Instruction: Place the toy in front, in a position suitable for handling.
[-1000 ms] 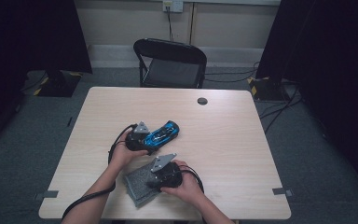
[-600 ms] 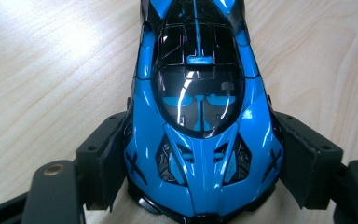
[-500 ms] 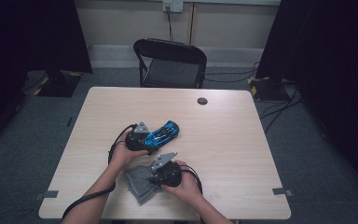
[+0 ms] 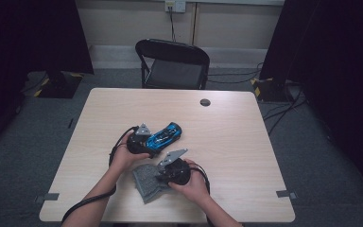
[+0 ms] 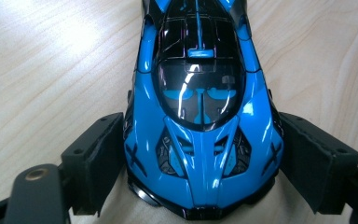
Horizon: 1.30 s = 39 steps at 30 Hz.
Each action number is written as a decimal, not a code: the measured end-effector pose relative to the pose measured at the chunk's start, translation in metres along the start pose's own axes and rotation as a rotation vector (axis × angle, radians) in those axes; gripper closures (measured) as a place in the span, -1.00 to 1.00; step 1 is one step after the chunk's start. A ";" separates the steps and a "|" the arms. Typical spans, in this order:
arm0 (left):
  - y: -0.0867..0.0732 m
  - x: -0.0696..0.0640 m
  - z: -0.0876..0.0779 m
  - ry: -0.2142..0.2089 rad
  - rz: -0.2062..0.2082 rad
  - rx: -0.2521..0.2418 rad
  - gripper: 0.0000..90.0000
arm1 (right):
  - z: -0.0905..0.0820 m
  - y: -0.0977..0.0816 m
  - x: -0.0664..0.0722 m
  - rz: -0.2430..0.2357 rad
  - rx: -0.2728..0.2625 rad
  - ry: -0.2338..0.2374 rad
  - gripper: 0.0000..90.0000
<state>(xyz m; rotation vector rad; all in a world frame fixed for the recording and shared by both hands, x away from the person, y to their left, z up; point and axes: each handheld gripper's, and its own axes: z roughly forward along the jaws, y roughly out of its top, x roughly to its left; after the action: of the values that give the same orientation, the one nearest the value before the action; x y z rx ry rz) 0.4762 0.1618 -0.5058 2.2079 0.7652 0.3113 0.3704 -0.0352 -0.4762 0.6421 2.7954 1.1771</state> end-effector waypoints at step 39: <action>-0.003 -0.001 -0.004 0.008 -0.012 0.007 -0.66 | -0.068 -0.050 -0.063 0.145 -0.016 -0.225 0.01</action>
<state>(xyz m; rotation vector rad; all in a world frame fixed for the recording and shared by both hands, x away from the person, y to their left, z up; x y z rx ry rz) 0.4725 0.1652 -0.5059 2.2088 0.7848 0.3122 0.3968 -0.1372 -0.4699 0.9269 2.5866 1.0716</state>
